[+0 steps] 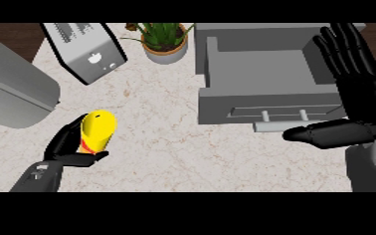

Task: Pick up the cup, place it into the drawer and close the drawer

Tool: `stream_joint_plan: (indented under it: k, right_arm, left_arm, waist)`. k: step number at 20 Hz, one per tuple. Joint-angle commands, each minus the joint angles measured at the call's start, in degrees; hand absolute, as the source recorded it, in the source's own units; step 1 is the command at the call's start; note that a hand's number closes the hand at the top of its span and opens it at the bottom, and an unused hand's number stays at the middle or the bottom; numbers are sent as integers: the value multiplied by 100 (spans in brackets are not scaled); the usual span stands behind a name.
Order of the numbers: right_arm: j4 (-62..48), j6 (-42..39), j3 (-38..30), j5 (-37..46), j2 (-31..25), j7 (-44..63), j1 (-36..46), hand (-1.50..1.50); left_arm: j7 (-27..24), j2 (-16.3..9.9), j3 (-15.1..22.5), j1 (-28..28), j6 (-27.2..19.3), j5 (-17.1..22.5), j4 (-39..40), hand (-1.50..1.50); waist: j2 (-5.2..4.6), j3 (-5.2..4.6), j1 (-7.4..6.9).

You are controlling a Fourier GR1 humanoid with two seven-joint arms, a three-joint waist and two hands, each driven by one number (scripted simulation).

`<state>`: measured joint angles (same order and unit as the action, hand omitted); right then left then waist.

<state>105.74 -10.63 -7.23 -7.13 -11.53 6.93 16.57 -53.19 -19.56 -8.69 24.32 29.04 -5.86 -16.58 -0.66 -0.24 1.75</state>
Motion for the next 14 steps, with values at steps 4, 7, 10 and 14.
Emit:
stream_joint_plan:
  k: [4,7,10,14]
  right_arm:
    - [106,-20,73,112,-51,43,-40,-150]
    - [-33,-83,-163,-110,-151,28,116,-150]
    - [179,-108,-98,-179,-81,75,-78,-150]
    - [239,-81,-181,-225,-17,-24,-313,-150]
  left_arm:
    - [-1662,83,-118,-164,-469,-3,-325,150]
    - [-1596,372,-352,48,-1338,115,-267,150]
    - [-1392,765,-973,121,-2344,622,-263,150]
    - [-1710,1140,-1400,151,-2589,1041,-427,150]
  waist:
    - [-5,-16,-16]
    - [-10,-8,-5]
    - [6,-6,13]
    - [31,6,-30]
